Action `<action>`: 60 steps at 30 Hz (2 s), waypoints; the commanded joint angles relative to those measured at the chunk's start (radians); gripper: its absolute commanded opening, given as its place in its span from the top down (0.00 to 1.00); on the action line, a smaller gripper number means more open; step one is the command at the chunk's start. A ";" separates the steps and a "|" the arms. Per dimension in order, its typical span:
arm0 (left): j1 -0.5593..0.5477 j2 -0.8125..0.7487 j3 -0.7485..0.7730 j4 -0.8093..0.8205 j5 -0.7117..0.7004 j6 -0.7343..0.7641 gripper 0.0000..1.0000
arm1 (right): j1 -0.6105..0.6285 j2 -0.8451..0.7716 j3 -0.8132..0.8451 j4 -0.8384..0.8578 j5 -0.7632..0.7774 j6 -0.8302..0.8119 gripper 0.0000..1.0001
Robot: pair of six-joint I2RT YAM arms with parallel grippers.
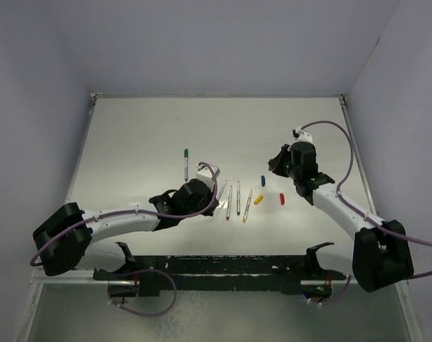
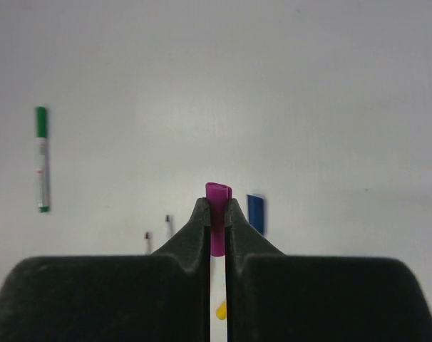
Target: Insert the pens into the pen caps
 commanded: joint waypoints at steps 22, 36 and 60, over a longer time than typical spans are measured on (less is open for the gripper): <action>0.001 -0.066 -0.130 0.666 0.242 -0.023 1.00 | 0.005 -0.202 -0.217 0.875 -0.570 0.278 1.00; 0.001 -0.050 -0.109 0.752 0.234 -0.016 1.00 | 0.005 -0.159 -0.239 1.024 -0.643 0.362 1.00; 0.021 -0.039 -0.104 0.778 0.221 -0.030 1.00 | 0.006 -0.130 -0.269 1.121 -0.654 0.416 1.00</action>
